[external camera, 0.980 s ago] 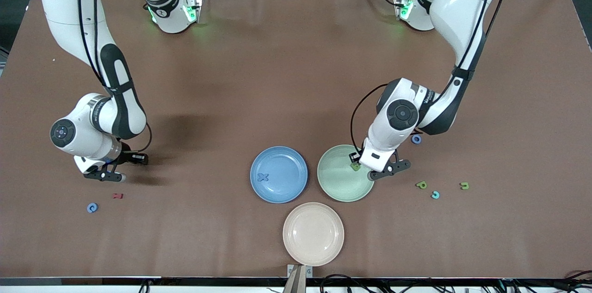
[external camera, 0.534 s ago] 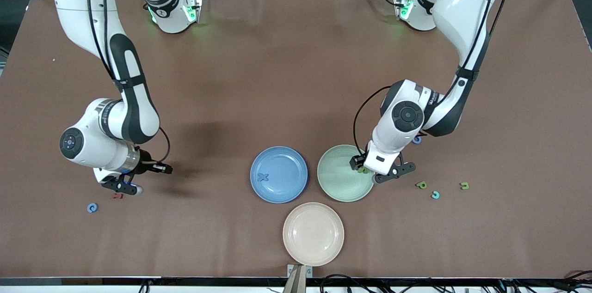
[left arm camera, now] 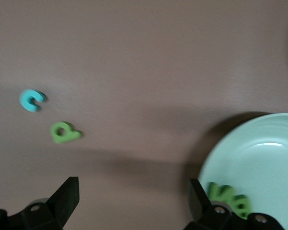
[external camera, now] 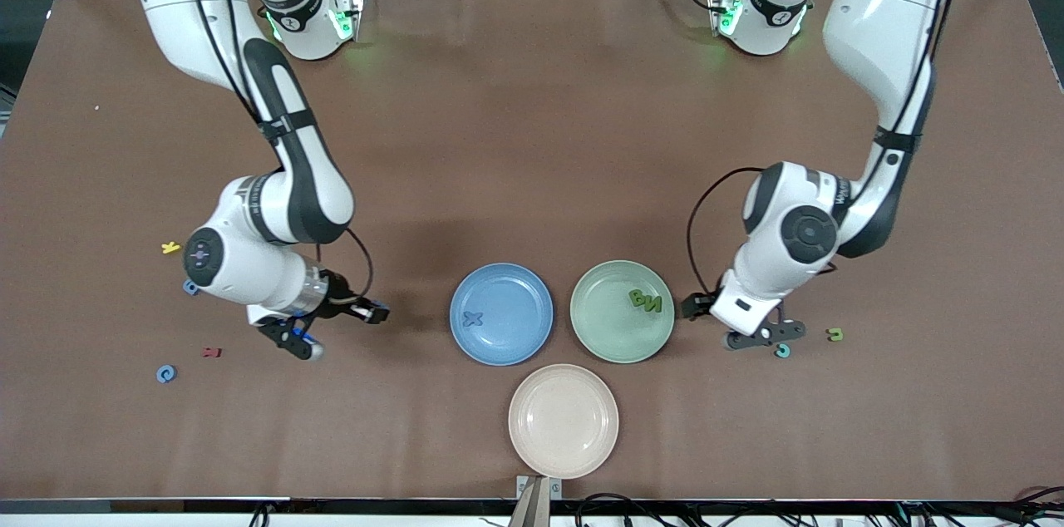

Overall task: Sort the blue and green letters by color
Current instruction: 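Drop the E on the blue plate while the left gripper drops N on green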

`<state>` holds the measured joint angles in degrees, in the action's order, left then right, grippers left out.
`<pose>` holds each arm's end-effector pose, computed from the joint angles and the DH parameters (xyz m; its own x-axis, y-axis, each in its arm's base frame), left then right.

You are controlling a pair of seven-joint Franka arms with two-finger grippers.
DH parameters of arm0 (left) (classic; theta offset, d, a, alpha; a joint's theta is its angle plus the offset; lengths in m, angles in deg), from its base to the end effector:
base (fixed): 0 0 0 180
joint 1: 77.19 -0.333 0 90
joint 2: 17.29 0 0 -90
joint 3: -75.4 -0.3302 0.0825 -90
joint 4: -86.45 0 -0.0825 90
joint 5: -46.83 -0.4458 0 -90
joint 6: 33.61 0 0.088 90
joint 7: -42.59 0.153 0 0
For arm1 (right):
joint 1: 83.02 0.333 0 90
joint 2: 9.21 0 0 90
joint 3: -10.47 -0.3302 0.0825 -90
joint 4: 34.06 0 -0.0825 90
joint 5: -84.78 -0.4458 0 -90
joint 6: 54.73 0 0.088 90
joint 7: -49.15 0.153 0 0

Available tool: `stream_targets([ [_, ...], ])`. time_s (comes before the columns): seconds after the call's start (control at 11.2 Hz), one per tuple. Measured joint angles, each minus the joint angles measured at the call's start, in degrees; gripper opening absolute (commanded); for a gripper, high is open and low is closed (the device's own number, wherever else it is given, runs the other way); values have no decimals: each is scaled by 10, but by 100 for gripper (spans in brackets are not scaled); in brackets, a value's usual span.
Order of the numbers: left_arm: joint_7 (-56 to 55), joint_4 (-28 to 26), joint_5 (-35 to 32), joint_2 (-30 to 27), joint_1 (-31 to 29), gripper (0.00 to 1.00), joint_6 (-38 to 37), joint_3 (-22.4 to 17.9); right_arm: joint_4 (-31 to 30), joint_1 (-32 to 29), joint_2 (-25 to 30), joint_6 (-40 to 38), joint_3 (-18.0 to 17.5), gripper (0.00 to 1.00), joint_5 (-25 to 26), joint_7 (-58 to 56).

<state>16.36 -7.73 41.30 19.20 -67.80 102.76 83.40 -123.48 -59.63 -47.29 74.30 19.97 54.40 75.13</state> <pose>0.7271 -0.2151 0.1818 0.9884 0.1211 0.0917 0.1164 -0.9917 0.0555 0.7364 0.2284 0.1950 0.8771 -0.4594 -0.1399 -0.4801 -0.8312 -0.2804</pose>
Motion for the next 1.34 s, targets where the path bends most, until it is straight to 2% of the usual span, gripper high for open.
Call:
stream_targets([
  [0.36,136,-4,0,16,-51,100,-2,1,48,75,-38,60,-12,0,-3,178],
  [0.45,157,-4,0,23,-58,100,-1,1,60,91,-50,79,-20,14,-4,220],
  [0.53,178,-4,0,32,-66,100,3,2,71,97,-62,102,-34,88,-5,260],
  [0.62,197,-4,0,39,-74,100,11,1,77,99,-69,124,-45,100,-5,283],
  [0.98,238,-2,0,63,-95,100,31,8,80,98,-78,137,-51,100,2,290],
  [1.34,239,16,0,77,-95,100,32,16,84,59,-77,61,-42,100,98,225],
])
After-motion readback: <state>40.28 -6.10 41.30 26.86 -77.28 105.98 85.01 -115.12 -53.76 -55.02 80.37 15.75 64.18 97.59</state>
